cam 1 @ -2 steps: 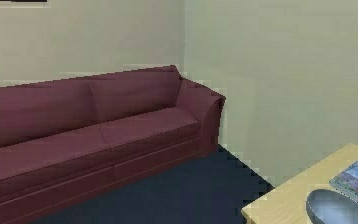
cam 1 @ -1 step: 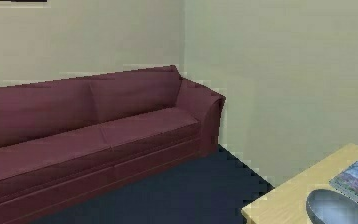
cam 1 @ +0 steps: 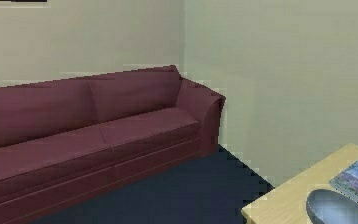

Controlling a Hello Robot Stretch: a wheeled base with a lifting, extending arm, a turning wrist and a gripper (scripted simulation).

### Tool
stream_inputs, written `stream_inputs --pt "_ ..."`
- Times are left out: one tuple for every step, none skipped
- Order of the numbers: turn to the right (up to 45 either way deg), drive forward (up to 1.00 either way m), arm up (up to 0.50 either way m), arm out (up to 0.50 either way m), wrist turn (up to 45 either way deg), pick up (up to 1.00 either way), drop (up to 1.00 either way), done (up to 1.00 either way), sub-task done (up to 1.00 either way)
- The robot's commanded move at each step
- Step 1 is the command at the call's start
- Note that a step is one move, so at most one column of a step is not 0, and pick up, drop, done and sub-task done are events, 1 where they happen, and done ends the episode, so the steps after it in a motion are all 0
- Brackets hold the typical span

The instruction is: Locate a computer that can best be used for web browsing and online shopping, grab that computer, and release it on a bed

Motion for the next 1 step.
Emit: stream_inputs --pt "0.0 0.00 0.10 0.00 0.0 0.00 0.00 0.00 0.00"
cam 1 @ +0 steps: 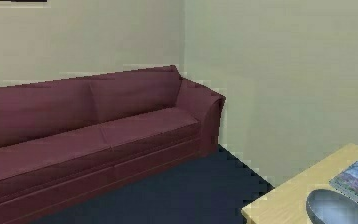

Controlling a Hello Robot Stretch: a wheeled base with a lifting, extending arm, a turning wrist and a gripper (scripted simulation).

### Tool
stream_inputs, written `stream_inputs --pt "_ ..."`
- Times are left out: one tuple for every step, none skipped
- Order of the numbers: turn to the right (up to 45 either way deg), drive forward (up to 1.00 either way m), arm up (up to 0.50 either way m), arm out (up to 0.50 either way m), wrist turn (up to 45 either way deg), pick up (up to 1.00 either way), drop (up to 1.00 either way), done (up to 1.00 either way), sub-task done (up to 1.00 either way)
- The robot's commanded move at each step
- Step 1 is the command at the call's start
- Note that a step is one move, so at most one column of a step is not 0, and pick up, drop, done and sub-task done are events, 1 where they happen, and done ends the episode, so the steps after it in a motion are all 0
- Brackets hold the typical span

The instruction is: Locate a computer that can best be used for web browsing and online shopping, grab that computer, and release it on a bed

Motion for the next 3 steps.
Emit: stream_inputs --pt "0.0 0.00 0.26 0.00 0.0 0.00 0.00 0.00 0.00" --pt "0.0 0.00 0.00 0.00 -45.0 0.00 0.00 0.00 0.00" --pt "0.0 0.00 0.00 0.00 -39.0 0.00 0.00 0.00 0.00"
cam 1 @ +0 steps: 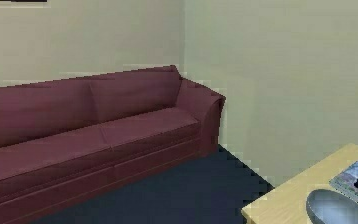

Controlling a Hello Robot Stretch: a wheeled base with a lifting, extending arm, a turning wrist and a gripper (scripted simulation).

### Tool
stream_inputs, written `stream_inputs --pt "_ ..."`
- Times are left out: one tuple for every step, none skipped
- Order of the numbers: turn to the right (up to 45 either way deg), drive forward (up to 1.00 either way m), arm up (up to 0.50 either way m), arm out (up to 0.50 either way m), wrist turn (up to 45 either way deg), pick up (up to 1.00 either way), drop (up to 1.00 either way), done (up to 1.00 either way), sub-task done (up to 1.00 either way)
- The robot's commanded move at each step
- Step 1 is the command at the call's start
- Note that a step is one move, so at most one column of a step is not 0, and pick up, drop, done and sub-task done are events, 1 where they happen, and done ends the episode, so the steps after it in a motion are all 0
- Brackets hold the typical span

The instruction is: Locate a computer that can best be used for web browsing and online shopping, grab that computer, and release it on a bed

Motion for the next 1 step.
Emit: stream_inputs --pt "0.0 0.00 0.00 -0.46 0.0 0.00 0.00 0.00 0.00"
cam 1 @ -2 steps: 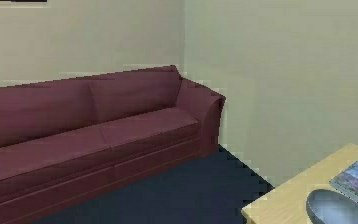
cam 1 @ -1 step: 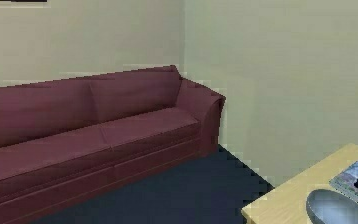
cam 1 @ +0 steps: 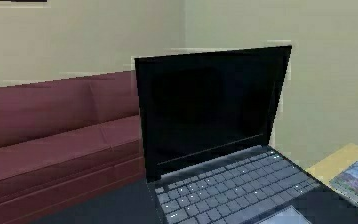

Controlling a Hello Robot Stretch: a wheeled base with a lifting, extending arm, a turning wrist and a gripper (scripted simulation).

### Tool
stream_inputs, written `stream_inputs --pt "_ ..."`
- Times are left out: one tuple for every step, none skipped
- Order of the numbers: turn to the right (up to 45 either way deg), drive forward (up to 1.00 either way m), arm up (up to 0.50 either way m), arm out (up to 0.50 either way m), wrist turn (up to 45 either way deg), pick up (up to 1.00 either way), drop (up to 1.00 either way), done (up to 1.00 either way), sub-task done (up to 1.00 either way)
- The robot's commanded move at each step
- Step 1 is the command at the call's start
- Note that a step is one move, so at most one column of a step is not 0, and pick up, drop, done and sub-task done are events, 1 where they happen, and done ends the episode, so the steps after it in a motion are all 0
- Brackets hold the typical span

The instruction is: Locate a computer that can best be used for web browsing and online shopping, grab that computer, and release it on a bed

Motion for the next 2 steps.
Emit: stream_inputs --pt "-45.0 0.00 0.00 0.00 0.0 0.00 0.00 0.00 0.00" --pt "-45.0 0.00 0.00 0.00 0.0 0.00 0.00 0.00 0.00"
